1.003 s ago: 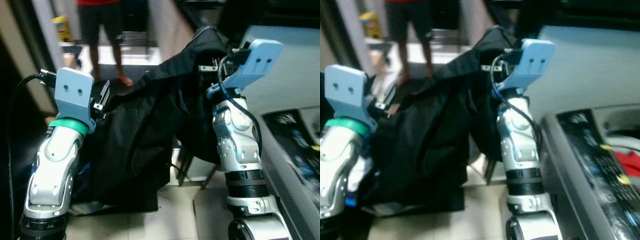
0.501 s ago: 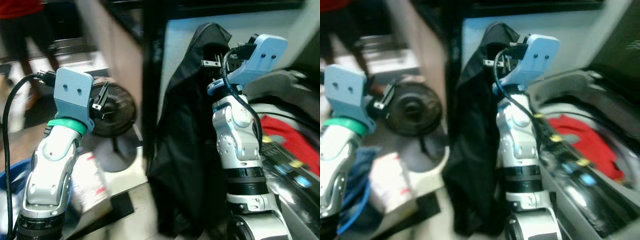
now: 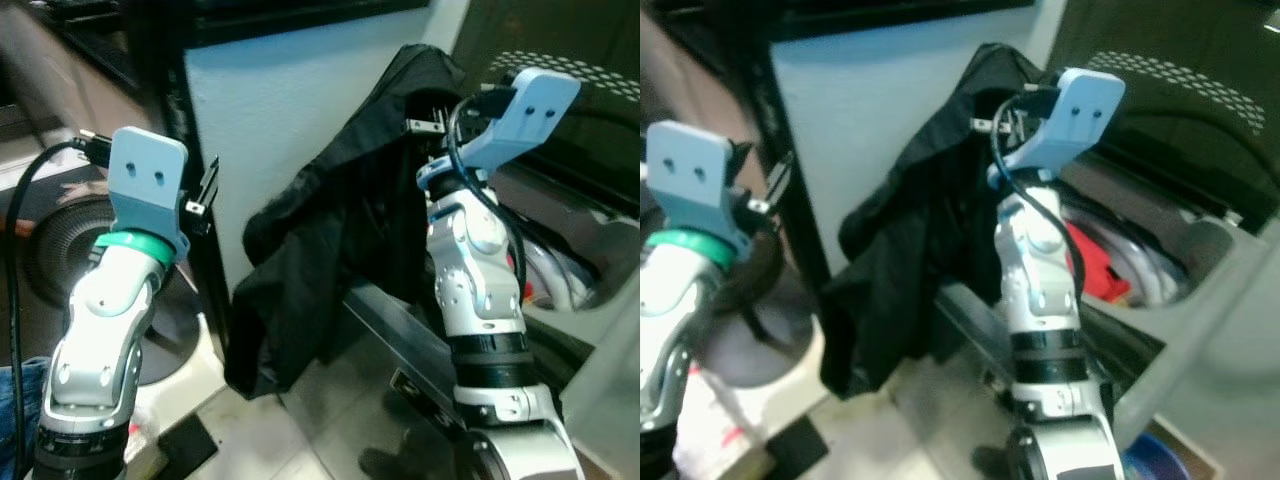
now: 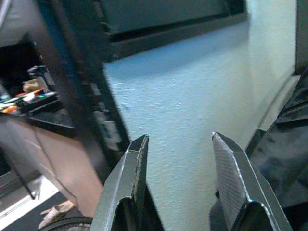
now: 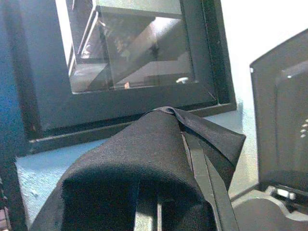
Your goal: Clothes washing
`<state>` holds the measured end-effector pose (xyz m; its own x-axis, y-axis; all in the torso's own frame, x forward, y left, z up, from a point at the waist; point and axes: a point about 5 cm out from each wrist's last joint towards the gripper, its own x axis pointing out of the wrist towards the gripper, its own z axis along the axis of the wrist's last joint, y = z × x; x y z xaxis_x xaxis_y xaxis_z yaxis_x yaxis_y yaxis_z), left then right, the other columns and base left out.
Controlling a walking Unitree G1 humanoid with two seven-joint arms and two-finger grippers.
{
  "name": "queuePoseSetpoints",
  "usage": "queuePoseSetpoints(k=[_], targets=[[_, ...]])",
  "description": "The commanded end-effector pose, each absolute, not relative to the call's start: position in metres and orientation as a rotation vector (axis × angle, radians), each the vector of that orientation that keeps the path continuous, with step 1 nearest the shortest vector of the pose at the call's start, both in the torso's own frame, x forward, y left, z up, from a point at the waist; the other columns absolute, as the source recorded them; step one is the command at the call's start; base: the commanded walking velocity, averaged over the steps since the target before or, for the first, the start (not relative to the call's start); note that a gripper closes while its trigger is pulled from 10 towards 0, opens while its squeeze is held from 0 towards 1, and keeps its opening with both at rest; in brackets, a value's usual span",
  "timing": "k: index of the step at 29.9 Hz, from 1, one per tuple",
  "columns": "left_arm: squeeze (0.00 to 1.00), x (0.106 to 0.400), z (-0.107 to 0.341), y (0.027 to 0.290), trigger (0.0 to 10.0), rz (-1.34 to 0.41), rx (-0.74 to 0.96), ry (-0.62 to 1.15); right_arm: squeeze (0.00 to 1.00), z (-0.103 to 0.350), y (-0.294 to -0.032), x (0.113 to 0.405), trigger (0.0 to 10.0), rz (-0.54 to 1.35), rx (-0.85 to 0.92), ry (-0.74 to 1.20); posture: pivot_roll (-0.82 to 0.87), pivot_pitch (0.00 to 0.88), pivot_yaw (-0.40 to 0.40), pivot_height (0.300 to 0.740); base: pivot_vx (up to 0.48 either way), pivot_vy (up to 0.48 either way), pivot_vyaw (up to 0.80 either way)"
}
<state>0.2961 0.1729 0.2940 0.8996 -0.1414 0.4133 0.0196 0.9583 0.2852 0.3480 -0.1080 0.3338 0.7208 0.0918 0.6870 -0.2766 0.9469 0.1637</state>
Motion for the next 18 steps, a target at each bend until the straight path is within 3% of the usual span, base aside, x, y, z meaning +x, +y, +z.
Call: queuePoseSetpoints(k=[1,9,16,18], targets=[[0.0,0.2955,0.2934,0.1745,10.0,-0.08,0.281,-0.438,0.0,0.3424,-0.1087,0.3459,10.0,0.206,0.284,-0.778,0.2,0.062,0.018,0.74,0.0,0.0,-0.8],[0.0,0.2957,0.2924,0.1754,10.0,-0.075,0.273,-0.434,0.0,0.3415,-0.1078,0.3469,10.0,0.21,0.285,-0.772,0.2,0.06,0.016,0.74,0.0,0.033,-0.8],[0.0,0.2963,0.2914,0.1762,10.0,-0.073,0.258,-0.429,0.0,0.3403,-0.1074,0.3477,10.0,0.209,0.279,-0.767,0.2,0.057,0.015,0.74,0.0,0.469,-0.8],[0.0,0.2965,0.2914,0.176,10.0,-0.073,0.261,-0.43,0.0,0.3392,-0.1061,0.3485,10.0,0.208,0.258,-0.761,0.19,0.056,0.015,0.74,0.0,0.48,0.0]])
